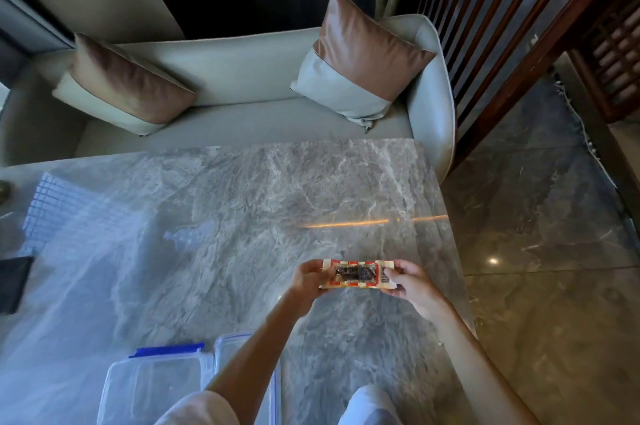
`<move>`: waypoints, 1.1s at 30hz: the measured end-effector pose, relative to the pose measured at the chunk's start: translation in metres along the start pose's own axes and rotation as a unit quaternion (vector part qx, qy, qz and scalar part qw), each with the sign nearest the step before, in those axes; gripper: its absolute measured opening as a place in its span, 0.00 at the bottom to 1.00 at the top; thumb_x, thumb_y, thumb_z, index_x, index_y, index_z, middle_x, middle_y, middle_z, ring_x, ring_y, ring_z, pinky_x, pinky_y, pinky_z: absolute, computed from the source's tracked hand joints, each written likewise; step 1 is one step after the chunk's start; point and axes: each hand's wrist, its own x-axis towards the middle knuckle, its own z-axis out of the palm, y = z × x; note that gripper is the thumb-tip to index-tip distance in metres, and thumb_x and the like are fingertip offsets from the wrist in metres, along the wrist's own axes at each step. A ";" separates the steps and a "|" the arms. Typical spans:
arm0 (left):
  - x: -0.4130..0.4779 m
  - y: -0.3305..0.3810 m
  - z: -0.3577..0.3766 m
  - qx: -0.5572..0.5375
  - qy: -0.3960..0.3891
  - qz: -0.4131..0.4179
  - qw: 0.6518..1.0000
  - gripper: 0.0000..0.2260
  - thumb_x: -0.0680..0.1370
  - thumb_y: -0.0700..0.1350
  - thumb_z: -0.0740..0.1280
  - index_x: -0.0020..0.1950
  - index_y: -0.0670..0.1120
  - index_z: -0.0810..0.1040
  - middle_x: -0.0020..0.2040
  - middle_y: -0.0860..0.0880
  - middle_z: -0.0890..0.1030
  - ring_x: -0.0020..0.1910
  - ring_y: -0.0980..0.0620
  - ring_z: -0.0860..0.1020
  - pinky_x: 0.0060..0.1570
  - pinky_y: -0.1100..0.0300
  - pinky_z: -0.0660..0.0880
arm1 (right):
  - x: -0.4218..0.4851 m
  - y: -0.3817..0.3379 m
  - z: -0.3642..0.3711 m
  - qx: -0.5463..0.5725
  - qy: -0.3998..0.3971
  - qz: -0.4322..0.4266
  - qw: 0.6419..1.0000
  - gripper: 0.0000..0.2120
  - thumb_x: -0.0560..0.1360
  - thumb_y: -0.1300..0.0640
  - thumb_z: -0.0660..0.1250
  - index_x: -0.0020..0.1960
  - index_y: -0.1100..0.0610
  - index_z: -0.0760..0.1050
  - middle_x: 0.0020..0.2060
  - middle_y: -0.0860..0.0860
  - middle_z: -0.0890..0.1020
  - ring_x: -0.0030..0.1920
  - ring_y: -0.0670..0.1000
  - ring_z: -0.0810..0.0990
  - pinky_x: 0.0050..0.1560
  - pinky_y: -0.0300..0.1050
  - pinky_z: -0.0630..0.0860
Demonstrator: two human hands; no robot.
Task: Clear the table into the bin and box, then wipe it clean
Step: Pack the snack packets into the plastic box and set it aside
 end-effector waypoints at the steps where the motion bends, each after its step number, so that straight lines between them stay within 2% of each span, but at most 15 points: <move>1: -0.007 -0.001 -0.004 -0.005 -0.002 -0.004 1.000 0.05 0.77 0.37 0.67 0.52 0.39 0.78 0.40 0.44 0.81 0.36 0.53 0.81 0.35 0.63 0.77 | -0.006 -0.001 0.002 0.010 -0.007 0.004 1.000 0.07 0.78 0.67 0.63 0.54 0.63 0.76 0.46 0.59 0.81 0.44 0.53 0.81 0.36 0.41 0.81; 5: -0.036 -0.005 -0.021 -0.032 0.001 -0.010 0.999 0.04 0.77 0.38 0.66 0.50 0.42 0.80 0.37 0.49 0.83 0.36 0.55 0.81 0.41 0.61 0.76 | -0.030 -0.001 0.019 0.046 -0.043 0.002 0.998 0.07 0.77 0.68 0.62 0.51 0.61 0.77 0.45 0.58 0.82 0.46 0.53 0.80 0.43 0.44 0.81; 9: -0.068 -0.008 -0.044 -0.064 0.022 -0.003 0.998 0.10 0.78 0.39 0.66 0.57 0.38 0.79 0.39 0.47 0.80 0.35 0.56 0.79 0.39 0.62 0.77 | -0.049 0.003 0.047 0.044 -0.068 0.004 0.997 0.08 0.77 0.68 0.62 0.54 0.61 0.76 0.46 0.58 0.82 0.45 0.52 0.80 0.39 0.42 0.80; 11: -0.085 -0.011 -0.056 -0.089 0.026 0.001 0.996 0.10 0.78 0.39 0.66 0.58 0.37 0.78 0.38 0.47 0.80 0.34 0.56 0.78 0.38 0.62 0.77 | -0.060 0.004 0.063 0.035 -0.073 -0.007 0.997 0.08 0.77 0.68 0.62 0.53 0.60 0.76 0.44 0.56 0.82 0.43 0.51 0.80 0.37 0.41 0.79; 16: -0.124 -0.021 -0.087 -0.145 0.047 0.020 0.988 0.04 0.78 0.38 0.64 0.48 0.42 0.79 0.35 0.47 0.80 0.30 0.56 0.77 0.33 0.63 0.76 | -0.092 0.011 0.107 0.038 -0.078 -0.024 0.996 0.08 0.77 0.68 0.62 0.52 0.59 0.77 0.41 0.54 0.83 0.40 0.51 0.80 0.32 0.39 0.79; 18: -0.142 -0.023 -0.100 -0.148 0.061 0.036 0.986 0.06 0.78 0.36 0.63 0.44 0.44 0.77 0.33 0.46 0.79 0.29 0.55 0.76 0.30 0.63 0.76 | -0.105 0.017 0.126 0.043 -0.091 -0.033 0.994 0.08 0.77 0.66 0.63 0.52 0.58 0.77 0.40 0.54 0.84 0.40 0.51 0.81 0.34 0.40 0.81; 23: -0.180 -0.032 -0.141 -0.107 0.113 0.095 0.983 0.06 0.78 0.33 0.62 0.44 0.42 0.75 0.29 0.48 0.80 0.26 0.56 0.78 0.26 0.63 0.76 | -0.139 0.035 0.175 -0.004 -0.130 -0.080 0.988 0.08 0.75 0.64 0.68 0.53 0.60 0.79 0.43 0.54 0.84 0.41 0.49 0.82 0.39 0.40 0.82; 29: -0.230 -0.061 -0.208 -0.128 0.112 0.121 0.978 0.05 0.78 0.32 0.62 0.47 0.40 0.75 0.36 0.44 0.80 0.29 0.55 0.80 0.32 0.62 0.79 | -0.179 0.076 0.242 -0.046 -0.118 -0.103 0.987 0.08 0.75 0.64 0.68 0.54 0.63 0.79 0.40 0.52 0.86 0.38 0.47 0.84 0.36 0.39 0.81; 33: -0.261 -0.086 -0.255 -0.219 0.051 0.109 0.968 0.06 0.80 0.40 0.62 0.51 0.40 0.76 0.42 0.43 0.82 0.39 0.52 0.82 0.41 0.58 0.80 | -0.207 0.113 0.293 -0.051 -0.093 -0.113 0.988 0.09 0.74 0.66 0.68 0.55 0.65 0.78 0.43 0.56 0.85 0.39 0.50 0.84 0.36 0.40 0.81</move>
